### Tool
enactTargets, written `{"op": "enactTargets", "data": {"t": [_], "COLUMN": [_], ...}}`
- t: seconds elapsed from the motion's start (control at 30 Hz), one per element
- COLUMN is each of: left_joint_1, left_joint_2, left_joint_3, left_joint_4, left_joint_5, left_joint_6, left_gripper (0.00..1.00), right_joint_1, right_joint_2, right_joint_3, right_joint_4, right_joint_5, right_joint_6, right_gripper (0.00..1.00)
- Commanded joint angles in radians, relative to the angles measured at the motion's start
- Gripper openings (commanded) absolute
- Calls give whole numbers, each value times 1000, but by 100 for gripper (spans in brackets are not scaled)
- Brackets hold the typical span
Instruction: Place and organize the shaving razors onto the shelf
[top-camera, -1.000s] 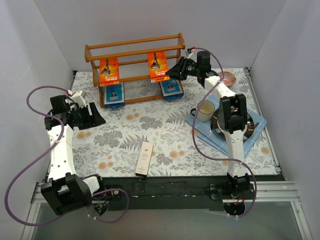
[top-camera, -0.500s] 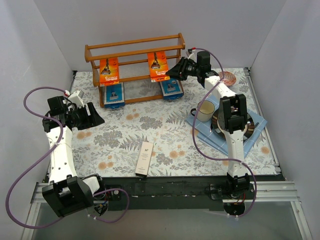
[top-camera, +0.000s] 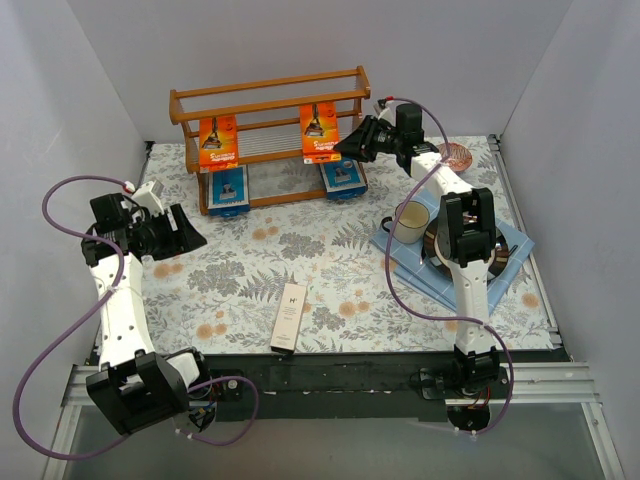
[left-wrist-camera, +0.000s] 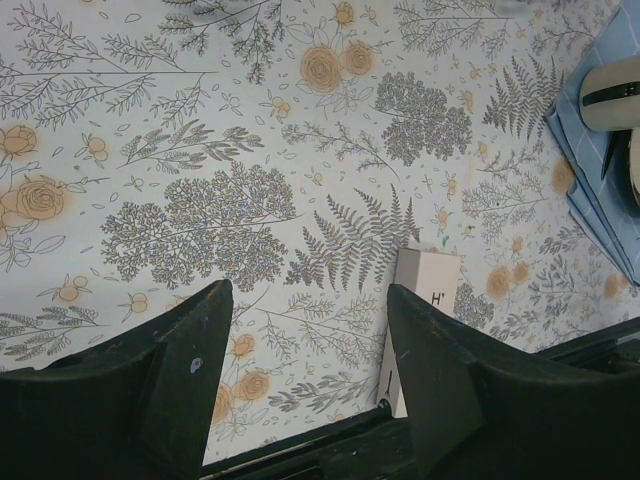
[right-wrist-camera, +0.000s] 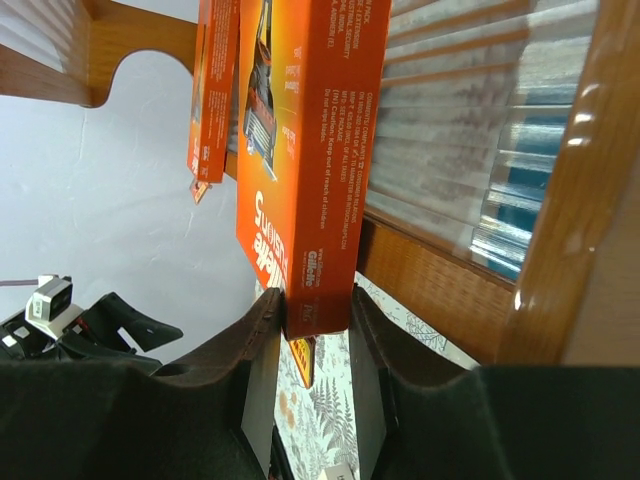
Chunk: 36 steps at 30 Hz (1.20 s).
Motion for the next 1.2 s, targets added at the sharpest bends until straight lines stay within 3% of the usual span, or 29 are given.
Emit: {"op": "enactTargets", "data": {"t": [0.0,0.1,0.23,0.33,0.5,0.73,0.77,0.87,0.9,0.93,1.17], "left_joint_1": [14,18,24,25,27,25,25,25,25,25,25], "left_joint_2": [-30,-30,-30,-30,-53,-40,-36,-8,-2,10,23], "left_joint_3": [-9,-9,-11,-17,-48,-82,-80,-78,-80,-82,-69], "left_joint_4": [6,7,12,21,76,194,211,277,291,296,273], "left_joint_5": [28,28,38,56,103,186,206,240,251,260,288], "left_joint_6": [-5,-7,-13,-23,-66,-160,-178,-216,-226,-227,-226], "left_gripper": [62,62,62,62,62,60,58,33,11,2,0], "right_joint_1": [-20,-22,-25,-30,-37,-37,-34,-17,-13,-1,72], "right_joint_2": [-33,-27,-27,-53,-126,-264,-278,-323,-335,-338,-295], "right_joint_3": [7,13,33,26,-40,-163,-175,-241,-263,-269,-183], "right_joint_4": [2,0,-26,-26,-46,-180,-199,-199,-199,-190,-172], "right_joint_5": [32,39,58,52,39,121,137,135,138,144,213], "right_joint_6": [-23,-29,-32,-51,-88,-263,-287,-357,-370,-378,-422], "right_gripper": [30,32,47,52,56,60,57,26,7,1,1]}}
